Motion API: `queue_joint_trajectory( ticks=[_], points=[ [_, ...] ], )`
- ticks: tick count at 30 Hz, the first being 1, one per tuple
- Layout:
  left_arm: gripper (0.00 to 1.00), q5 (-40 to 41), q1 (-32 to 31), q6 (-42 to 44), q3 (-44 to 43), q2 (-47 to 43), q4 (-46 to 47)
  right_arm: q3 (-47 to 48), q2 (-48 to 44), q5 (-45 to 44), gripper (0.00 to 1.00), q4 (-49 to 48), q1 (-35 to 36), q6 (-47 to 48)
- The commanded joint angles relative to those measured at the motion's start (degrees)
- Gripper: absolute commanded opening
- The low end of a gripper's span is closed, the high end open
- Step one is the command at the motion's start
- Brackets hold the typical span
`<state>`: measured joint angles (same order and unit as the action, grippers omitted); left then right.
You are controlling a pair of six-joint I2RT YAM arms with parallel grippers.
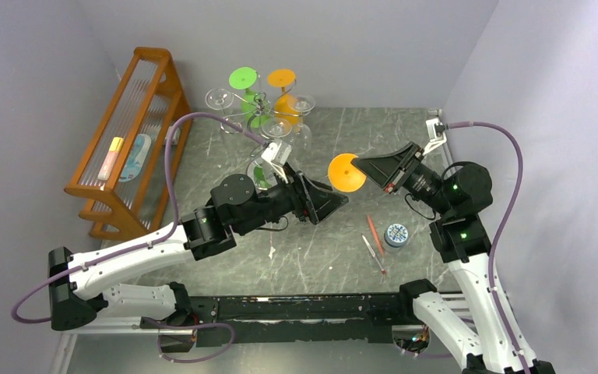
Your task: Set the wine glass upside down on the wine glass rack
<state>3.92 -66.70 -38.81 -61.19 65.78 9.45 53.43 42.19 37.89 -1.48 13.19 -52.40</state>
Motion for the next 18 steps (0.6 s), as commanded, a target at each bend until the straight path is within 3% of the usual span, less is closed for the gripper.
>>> queue_joint_trajectory(
  ticks=[1,11,15,18],
  points=[
    [0.68,0.2,-0.2,-6.0,-1.8,-0.2,-0.9,-0.9,-1.2,3.8,0.00,-1.6,0.2,1.9],
    [0.53,1.3,0.1,-7.4,-1.0,-0.6,0.8,-1.8,-0.5,9.0,0.00,-2.3,0.2,2.5],
    [0.38,0.9,0.6,-8.1,-0.1,-0.7,1.8,-1.0,-0.5,9.5,0.00,-0.4,0.2,4.2],
    [0.20,0.7,1.1,-8.3,0.1,-0.7,1.8,-0.8,-0.3,9.7,0.00,0.5,0.2,4.9]
  ],
)
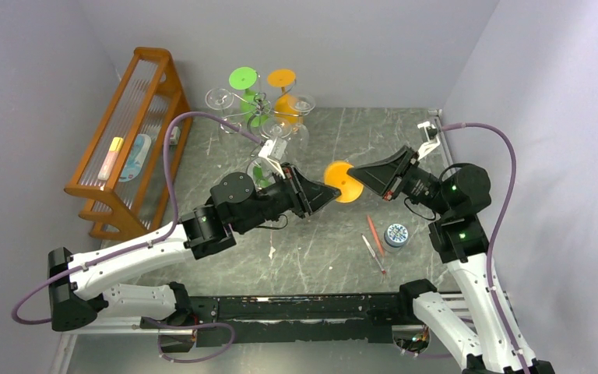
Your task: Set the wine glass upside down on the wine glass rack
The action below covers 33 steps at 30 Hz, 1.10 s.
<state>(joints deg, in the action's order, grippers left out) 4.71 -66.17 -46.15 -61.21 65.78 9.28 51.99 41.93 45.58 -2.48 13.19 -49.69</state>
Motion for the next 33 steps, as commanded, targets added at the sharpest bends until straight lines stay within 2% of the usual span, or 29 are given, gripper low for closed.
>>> queue_joint_trajectory(
  ticks=[1,3,6,9,10,14,18,22,30,33],
  points=[
    [0.10,-0.1,0.7,-0.8,0.3,-0.7,1.9,0.6,0.1,2.0,0.00,1.7,0.2,2.2],
    [0.05,0.1,0.8,-0.5,0.7,-0.9,1.5,0.6,0.3,0.8,0.03,2.2,0.2,2.7],
    [0.05,0.9,1.1,0.3,1.0,-1.6,-1.0,1.3,-0.1,-2.4,0.34,5.0,0.2,4.6],
    [0.05,0.2,1.7,0.7,0.9,-2.6,-5.2,1.6,-0.7,-5.6,0.54,5.6,0.2,5.9],
    [0.05,-0.4,1.8,0.7,0.9,-3.0,-6.7,1.5,-0.8,-6.6,0.58,5.6,0.2,6.3],
    [0.05,0.1,1.8,-2.1,-0.8,-4.8,-17.9,2.2,-0.4,-12.6,0.63,8.9,0.2,7.3],
    [0.05,5.1,1.8,-7.7,-4.4,-6.2,-30.7,2.8,0.2,-20.1,0.64,11.9,0.2,7.0],
    [0.05,10.6,1.8,-14.9,-6.3,-8.3,-38.0,1.9,-0.2,-25.0,0.63,11.8,0.2,4.9],
    [0.05,28.8,1.8,-28.5,-13.3,-11.3,-51.4,1.5,-0.1,-29.9,0.60,12.7,0.2,2.5],
    [0.05,36.2,1.8,-32.6,-14.6,-12.4,-53.3,1.1,-0.5,-30.6,0.59,12.5,0.2,1.8]
  ],
)
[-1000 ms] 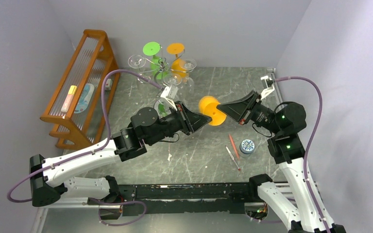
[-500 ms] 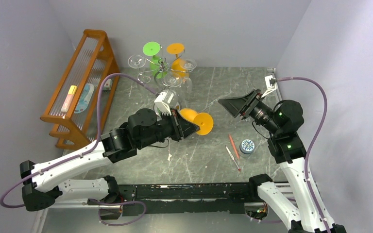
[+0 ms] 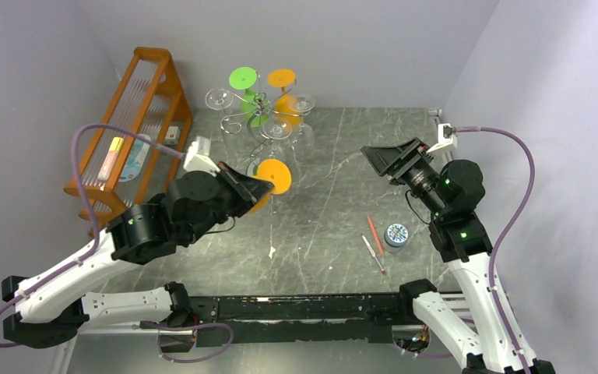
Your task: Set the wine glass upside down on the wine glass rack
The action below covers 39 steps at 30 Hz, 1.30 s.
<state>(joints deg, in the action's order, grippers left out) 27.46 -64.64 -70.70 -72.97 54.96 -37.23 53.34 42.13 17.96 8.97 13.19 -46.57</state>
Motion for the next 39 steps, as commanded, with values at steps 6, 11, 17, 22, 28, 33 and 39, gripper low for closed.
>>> queue_joint_trajectory(
  ticks=[6,11,17,22,28,33,39],
  points=[
    [0.05,21.8,0.3,-10.5,-3.4,-2.6,-1.3,-0.7,-1.2,-3.9,0.58,1.9,0.2,-1.4],
    [0.05,29.8,0.4,-11.3,-6.3,-0.1,1.0,-0.9,-1.4,-4.1,0.58,2.1,0.2,-1.6],
    [0.05,34.0,1.3,-11.0,-11.3,6.6,0.9,0.1,-2.2,-7.2,0.57,4.3,0.2,-0.3],
    [0.05,27.7,6.3,-11.4,-10.5,10.0,4.8,0.2,-4.1,-9.9,0.56,5.8,0.2,0.8],
    [0.05,20.6,12.2,-15.7,-7.8,11.6,7.2,0.4,-4.5,-10.4,0.56,7.3,0.2,1.5],
    [0.05,17.0,16.2,-18.0,-5.9,11.9,9.4,0.1,-4.5,-10.2,0.56,7.0,0.2,1.3],
    [0.05,12.1,20.5,-19.6,-4.8,12.8,11.4,0.2,-4.6,-10.2,0.56,7.3,0.2,1.1]
  ],
)
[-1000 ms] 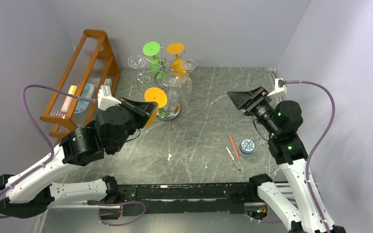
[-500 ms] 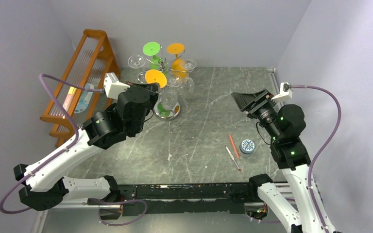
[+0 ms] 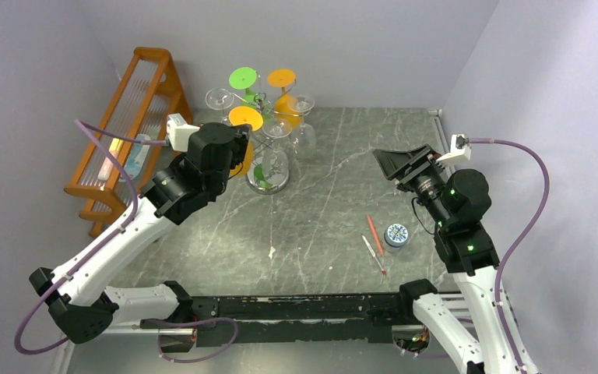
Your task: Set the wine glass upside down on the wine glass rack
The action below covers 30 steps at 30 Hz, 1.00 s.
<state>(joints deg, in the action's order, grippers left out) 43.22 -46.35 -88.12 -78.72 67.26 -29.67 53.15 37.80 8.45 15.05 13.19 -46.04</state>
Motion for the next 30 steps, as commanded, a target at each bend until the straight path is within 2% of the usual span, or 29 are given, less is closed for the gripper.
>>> queue_joint_trajectory(
  ticks=[1,4,18,30],
  points=[
    [0.05,-3.5,2.4,-1.6,1.1,0.5,4.5,0.4,-0.4,-0.7,0.56,1.4,0.2,0.7],
    [0.05,-2.4,2.8,-0.7,1.6,0.6,6.3,0.6,-0.5,-1.0,0.56,1.7,0.2,0.7],
    [0.05,-6.8,6.0,1.2,0.7,5.3,11.9,2.0,-0.9,-1.1,0.56,2.9,0.2,0.5],
    [0.05,-0.9,7.3,-0.7,-0.5,4.9,8.8,3.0,-1.5,-1.6,0.56,3.6,0.3,1.1]
  ],
)
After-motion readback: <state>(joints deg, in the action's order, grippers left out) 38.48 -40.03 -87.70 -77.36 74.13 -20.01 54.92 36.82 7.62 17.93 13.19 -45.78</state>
